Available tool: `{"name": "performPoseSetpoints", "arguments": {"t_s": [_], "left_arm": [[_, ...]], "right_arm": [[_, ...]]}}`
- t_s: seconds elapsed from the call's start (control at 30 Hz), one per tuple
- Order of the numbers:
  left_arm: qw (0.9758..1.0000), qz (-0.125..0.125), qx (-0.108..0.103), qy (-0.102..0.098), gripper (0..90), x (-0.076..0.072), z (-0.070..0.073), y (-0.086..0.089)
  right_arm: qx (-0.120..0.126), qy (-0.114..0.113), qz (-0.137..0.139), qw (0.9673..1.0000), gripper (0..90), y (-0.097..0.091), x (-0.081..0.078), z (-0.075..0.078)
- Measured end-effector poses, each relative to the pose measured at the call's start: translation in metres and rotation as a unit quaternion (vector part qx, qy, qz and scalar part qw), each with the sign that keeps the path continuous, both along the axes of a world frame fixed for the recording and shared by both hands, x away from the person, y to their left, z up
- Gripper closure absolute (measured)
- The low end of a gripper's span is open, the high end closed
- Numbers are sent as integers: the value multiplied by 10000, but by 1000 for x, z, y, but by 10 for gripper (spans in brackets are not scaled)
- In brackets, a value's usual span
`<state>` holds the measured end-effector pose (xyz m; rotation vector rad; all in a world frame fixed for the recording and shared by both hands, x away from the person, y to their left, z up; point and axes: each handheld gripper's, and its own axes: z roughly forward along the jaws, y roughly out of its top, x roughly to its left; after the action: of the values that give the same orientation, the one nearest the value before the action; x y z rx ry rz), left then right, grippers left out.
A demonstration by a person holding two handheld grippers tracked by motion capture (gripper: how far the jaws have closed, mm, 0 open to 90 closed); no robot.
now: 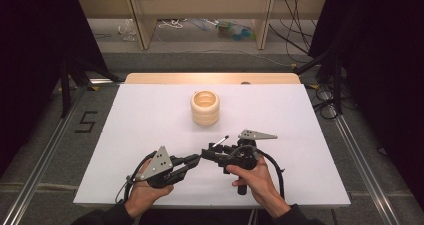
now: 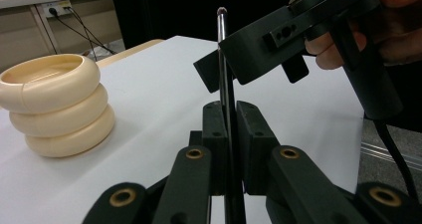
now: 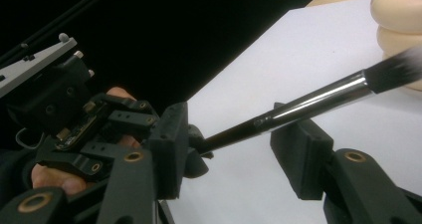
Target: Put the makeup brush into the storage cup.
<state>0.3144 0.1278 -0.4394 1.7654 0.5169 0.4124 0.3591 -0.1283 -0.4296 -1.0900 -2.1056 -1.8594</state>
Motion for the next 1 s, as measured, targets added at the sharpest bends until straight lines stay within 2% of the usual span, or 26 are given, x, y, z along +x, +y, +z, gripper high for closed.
{"name": "performPoseSetpoints", "arguments": {"t_s": [0.13, 0.4, 0.57, 0.67, 0.7, 0.73, 0.8, 0.83, 0.9, 0.93, 1.0], "left_arm": [[10000, 9, 15, -11, 833, -1, 0, 0], [10000, -28, -25, -19, 833, -1, 0, -1], [10000, -80, -6, -52, 832, -1, 0, -1], [10000, -90, -18, 21, 817, 0, -2, -1], [9999, -92, -25, 41, 790, 1, -2, -1], [10000, -36, -31, 71, 752, 1, -2, -1], [10000, -35, -28, 52, 726, 2, -2, -1], [10000, -38, -7, 33, 708, 2, -3, 0], [10000, -8, -16, 96, 610, 3, -4, -1], [9999, 61, 7, 107, 575, 3, -4, -1], [9999, 89, 19, 127, 535, 4, -4, -1]], "right_arm": [[63, -26, -4, 10000, 561, -1, 1, 0], [212, 127, 12, 9997, 639, -2, 1, -1], [466, 187, 29, 9987, 733, -6, 1, -1], [630, 89, 95, 9979, 821, -6, -1, 3], [615, 18, 101, 9981, 837, -6, -2, 5], [587, -113, 102, 9982, 838, -6, -3, 7], [593, -153, 162, 9980, 838, -5, -4, 11], [555, -282, 132, 9980, 839, -5, -5, 12], [527, -297, 165, 9980, 839, -4, -6, 14], [457, -476, 139, 9977, 839, -4, -6, 15], [245, -558, 158, 9980, 839, -3, -8, 18]]}}
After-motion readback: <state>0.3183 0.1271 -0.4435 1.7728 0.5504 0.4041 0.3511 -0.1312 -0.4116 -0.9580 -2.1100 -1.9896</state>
